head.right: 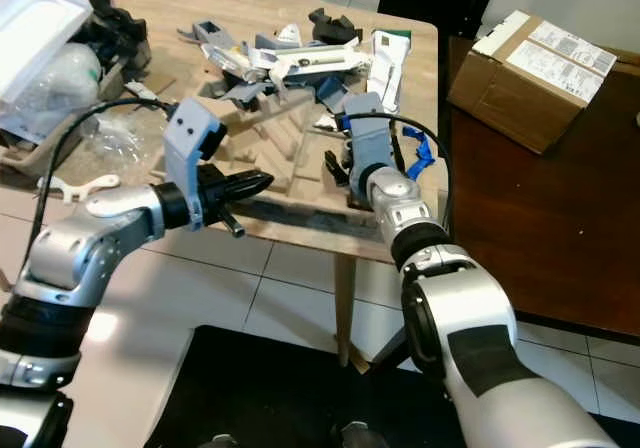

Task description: Picking trash to rubbish bin

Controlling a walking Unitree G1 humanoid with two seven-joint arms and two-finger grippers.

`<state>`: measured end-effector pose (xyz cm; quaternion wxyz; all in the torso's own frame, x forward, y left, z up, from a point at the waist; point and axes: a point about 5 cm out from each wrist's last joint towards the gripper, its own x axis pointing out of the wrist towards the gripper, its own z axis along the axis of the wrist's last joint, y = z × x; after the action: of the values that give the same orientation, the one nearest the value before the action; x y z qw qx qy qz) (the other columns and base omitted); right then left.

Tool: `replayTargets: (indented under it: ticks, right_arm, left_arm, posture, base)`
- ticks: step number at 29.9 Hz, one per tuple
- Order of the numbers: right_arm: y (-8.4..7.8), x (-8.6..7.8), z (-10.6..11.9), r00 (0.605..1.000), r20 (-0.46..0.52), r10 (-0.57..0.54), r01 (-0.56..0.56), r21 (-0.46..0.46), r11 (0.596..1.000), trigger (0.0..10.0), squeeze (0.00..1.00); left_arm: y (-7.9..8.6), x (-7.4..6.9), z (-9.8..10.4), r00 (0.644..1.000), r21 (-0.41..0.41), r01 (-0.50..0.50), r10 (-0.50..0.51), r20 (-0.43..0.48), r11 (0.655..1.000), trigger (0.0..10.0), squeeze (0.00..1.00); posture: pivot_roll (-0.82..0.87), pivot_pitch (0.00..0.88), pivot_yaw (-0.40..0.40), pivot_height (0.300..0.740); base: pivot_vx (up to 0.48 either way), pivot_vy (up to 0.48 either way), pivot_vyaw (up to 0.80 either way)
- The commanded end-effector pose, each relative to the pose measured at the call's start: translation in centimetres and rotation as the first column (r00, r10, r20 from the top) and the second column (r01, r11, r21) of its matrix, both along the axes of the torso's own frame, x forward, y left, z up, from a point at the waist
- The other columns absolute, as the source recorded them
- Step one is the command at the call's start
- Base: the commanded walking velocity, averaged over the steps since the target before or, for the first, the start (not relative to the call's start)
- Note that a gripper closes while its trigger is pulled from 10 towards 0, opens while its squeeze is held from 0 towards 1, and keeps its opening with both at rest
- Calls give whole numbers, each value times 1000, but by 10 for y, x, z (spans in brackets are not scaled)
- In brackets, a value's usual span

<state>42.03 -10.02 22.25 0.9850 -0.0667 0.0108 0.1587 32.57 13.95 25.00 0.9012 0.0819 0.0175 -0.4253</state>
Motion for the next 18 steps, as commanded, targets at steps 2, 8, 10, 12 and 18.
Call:
replayTargets:
  ticks: [2, 8, 10, 12, 18]
  right_arm:
    - [-3, -1, -9, 999, -45, -9, 9, 2, 1000, 0, 0]
    - [-8, 0, -8, 999, -45, -18, 18, -3, 1000, 0, 0]
    - [-11, 0, -7, 999, -43, -28, 28, -1, 1000, 0, 0]
    - [-13, 0, -7, 999, -42, -33, 33, 1, 999, 0, 0]
    - [-24, 1, -4, 998, -37, -49, 49, 19, 999, 0, 0]
  left_arm:
    - [1, -4, -3, 1000, 15, 11, -11, -9, 1000, 10000, 0]
    - [2, -3, -4, 1000, 11, 3, -3, -4, 1000, 10000, 0]
    - [2, -3, -5, 1000, 8, -1, 1, -2, 1000, 10000, 0]
    - [2, -3, -5, 1000, 6, -3, 3, -1, 1000, 10000, 0]
    - [3, -2, -5, 1000, -7, -12, 12, 4, 1000, 10000, 0]
  posture:
    - [171, 255, -107, 740]
    - [161, 242, -106, 740]
    - [154, 235, -104, 740]
    - [150, 231, -103, 740]
    - [130, 204, -100, 740]
  base:
    - [0, 0, 0]
    - [0, 0, 0]
    - [0, 0, 0]
    - [0, 0, 0]
    - [0, 0, 0]
